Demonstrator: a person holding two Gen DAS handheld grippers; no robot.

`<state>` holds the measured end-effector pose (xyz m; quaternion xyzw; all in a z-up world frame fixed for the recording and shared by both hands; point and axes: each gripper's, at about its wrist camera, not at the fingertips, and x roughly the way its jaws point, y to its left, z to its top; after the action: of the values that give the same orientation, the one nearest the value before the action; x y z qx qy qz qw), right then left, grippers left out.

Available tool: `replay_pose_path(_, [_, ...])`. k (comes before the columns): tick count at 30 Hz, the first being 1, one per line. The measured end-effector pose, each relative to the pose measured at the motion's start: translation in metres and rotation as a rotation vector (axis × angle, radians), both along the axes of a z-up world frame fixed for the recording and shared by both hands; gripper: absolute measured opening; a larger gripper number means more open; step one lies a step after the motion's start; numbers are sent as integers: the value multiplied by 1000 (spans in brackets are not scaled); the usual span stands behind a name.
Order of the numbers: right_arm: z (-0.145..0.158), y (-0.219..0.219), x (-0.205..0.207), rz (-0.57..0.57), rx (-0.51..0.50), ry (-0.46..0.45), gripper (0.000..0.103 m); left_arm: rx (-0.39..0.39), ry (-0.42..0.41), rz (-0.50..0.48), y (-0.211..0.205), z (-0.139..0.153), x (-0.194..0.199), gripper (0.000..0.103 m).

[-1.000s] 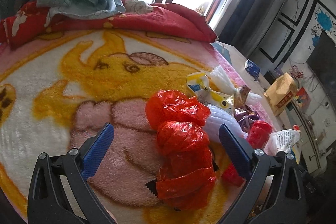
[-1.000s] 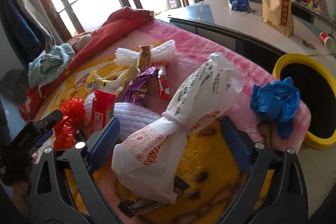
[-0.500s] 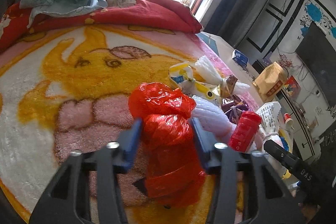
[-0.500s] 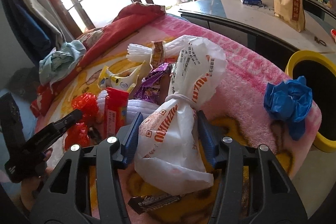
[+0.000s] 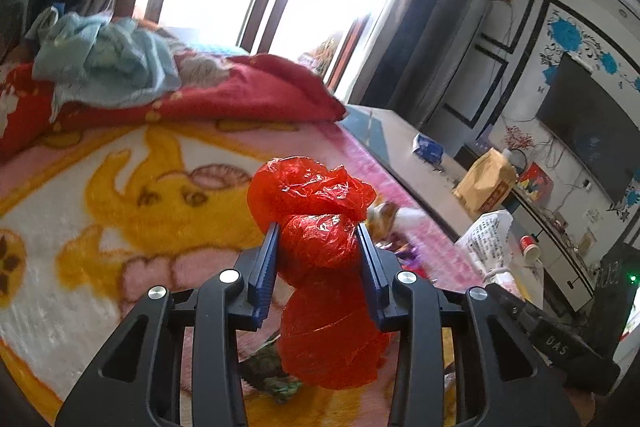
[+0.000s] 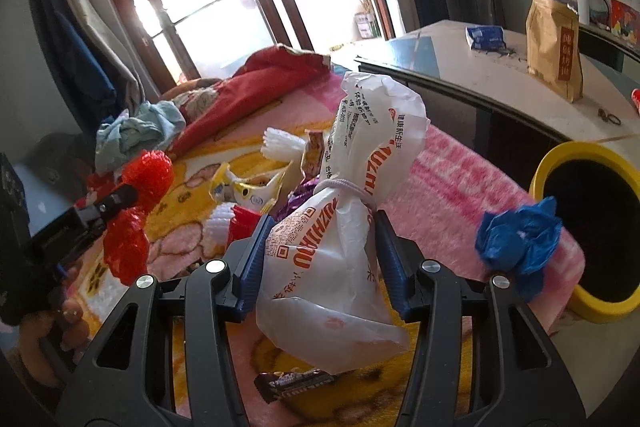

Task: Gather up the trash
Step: 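Grasp the red plastic bag with the left tool while the right tool grasps the tied white bag, then carry both bags over the yellow bin and open both tools to drop them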

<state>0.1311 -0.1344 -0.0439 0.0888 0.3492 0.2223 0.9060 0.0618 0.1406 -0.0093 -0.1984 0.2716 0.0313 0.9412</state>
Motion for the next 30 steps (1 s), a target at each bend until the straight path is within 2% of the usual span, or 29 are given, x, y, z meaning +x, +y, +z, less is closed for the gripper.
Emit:
replay_pose_path(11, [18, -35, 0, -46, 14, -54, 43, 14, -45, -109, -47, 22, 19, 35])
replay_pose_path(30, [18, -115, 8, -205, 3, -49, 43, 43, -27, -309, -135, 17, 60, 35])
